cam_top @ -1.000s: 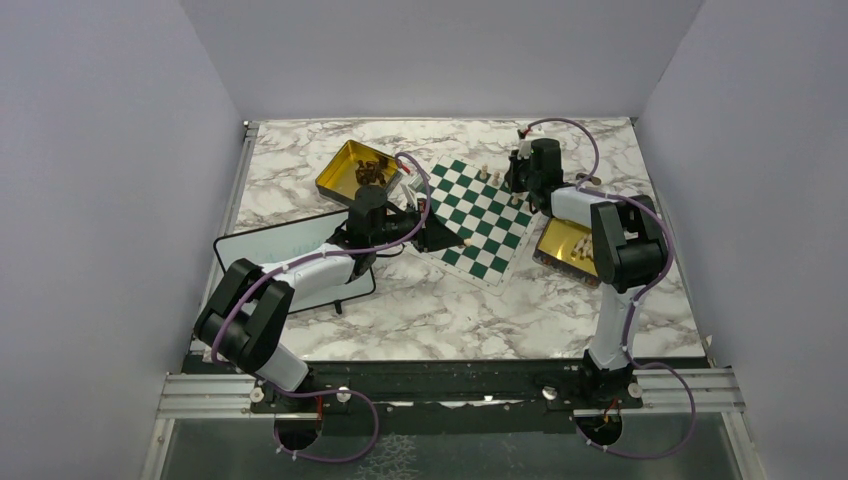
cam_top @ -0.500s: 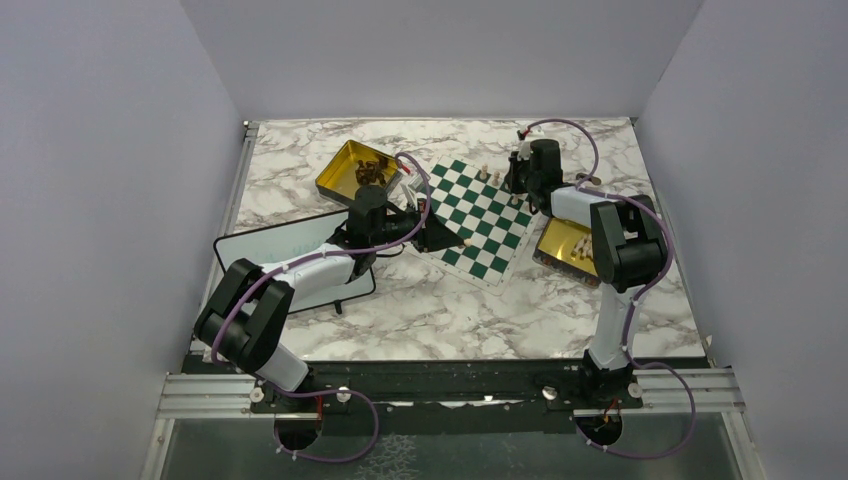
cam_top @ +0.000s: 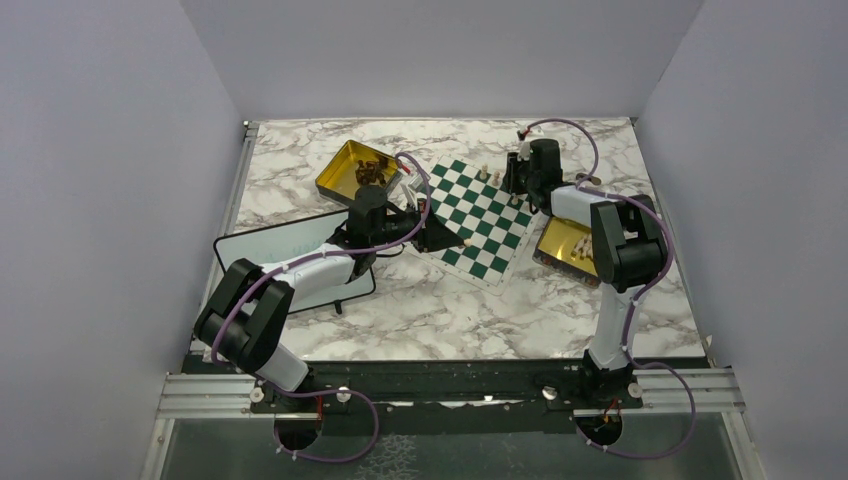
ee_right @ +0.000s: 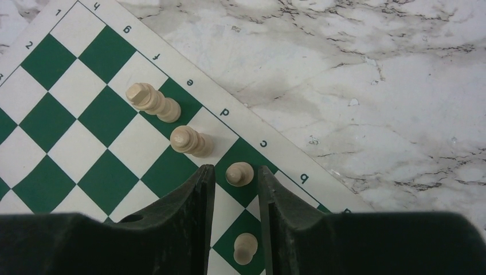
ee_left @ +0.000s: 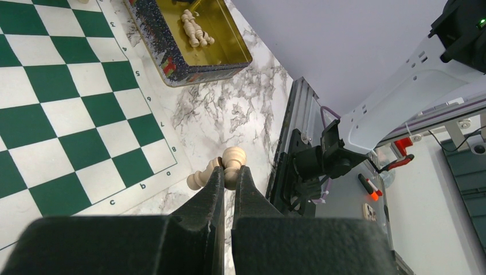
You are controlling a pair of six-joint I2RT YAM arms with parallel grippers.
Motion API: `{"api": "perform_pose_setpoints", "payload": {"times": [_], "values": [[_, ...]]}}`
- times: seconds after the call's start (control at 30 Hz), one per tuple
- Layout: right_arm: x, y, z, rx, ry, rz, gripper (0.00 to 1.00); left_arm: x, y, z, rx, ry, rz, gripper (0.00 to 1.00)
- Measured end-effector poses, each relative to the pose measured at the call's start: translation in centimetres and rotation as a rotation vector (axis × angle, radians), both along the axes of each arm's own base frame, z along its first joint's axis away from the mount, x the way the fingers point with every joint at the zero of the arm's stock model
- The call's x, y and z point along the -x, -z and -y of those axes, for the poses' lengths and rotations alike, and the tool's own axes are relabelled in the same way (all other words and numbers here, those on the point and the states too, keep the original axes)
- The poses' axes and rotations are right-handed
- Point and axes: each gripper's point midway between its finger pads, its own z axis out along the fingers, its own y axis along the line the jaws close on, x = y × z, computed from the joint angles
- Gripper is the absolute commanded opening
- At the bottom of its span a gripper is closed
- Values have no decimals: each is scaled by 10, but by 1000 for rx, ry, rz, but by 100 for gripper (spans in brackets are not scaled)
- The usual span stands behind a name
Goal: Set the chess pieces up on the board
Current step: Place the chess piece on the chessboard.
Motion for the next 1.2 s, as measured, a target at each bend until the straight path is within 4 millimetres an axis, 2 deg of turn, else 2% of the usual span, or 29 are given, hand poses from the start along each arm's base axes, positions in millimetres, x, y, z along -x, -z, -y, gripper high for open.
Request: {"api": "perform_pose_setpoints", "payload": {"times": [0.4,0.63,0.77,0.87,0.93,1.03,1.2], "values": [[-11,-16,-1,2,-1,32,43,0,0,0,-1,1,1,0],[-4,-16,2,16,10,-4,44,0,1,0,-3,0,-1,0],[1,-37,3,10,12,6,42,0,1,0,-3,-2,-3,0],[6,-67,-3,-34,-13,47,40,-1,0,-1,-3,-14,-6,0],[14,-89,-11,-85,-42,76,40,-3,-2,-1,-2,-30,-9,0],[37,-114,-22,-164,-91,109,39,-8,-8,-3,8,-71,-16,0],[85,-134,-55,-326,-215,123,40,-17,-21,-7,32,-145,-33,0]]}}
